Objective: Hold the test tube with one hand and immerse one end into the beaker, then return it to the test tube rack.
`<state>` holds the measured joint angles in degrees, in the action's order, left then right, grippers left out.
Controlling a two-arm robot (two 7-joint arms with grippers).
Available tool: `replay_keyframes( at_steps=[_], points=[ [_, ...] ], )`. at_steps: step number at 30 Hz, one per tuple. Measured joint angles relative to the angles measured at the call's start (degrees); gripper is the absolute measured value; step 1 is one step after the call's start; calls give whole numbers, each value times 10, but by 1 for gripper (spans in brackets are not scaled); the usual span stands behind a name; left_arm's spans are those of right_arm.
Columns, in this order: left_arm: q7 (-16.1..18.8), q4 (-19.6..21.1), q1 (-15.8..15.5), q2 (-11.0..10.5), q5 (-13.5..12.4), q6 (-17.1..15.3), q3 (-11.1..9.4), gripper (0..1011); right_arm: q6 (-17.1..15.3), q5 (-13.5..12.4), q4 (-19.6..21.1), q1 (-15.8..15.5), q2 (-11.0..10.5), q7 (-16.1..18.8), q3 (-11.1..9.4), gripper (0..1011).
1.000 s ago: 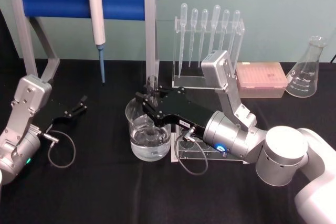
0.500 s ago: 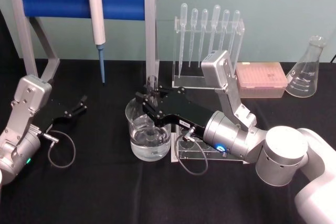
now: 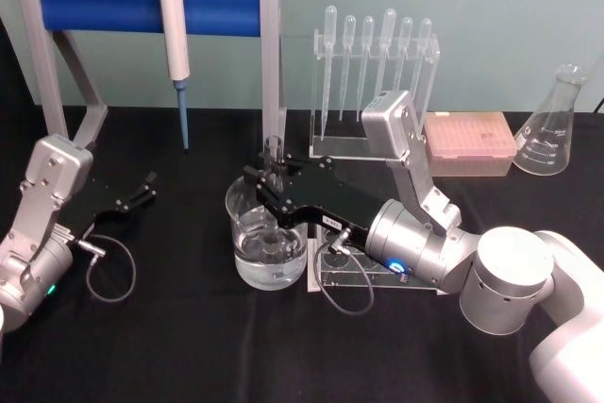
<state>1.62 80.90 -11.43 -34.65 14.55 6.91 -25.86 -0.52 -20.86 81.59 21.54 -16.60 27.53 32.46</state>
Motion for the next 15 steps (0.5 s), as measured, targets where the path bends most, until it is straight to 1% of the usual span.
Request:
replay_keyframes(
  at_steps=[15],
  points=[
    [0,0,0,0,0,0,0,1000,0,0,0,0,0,0,0,241]
  ],
)
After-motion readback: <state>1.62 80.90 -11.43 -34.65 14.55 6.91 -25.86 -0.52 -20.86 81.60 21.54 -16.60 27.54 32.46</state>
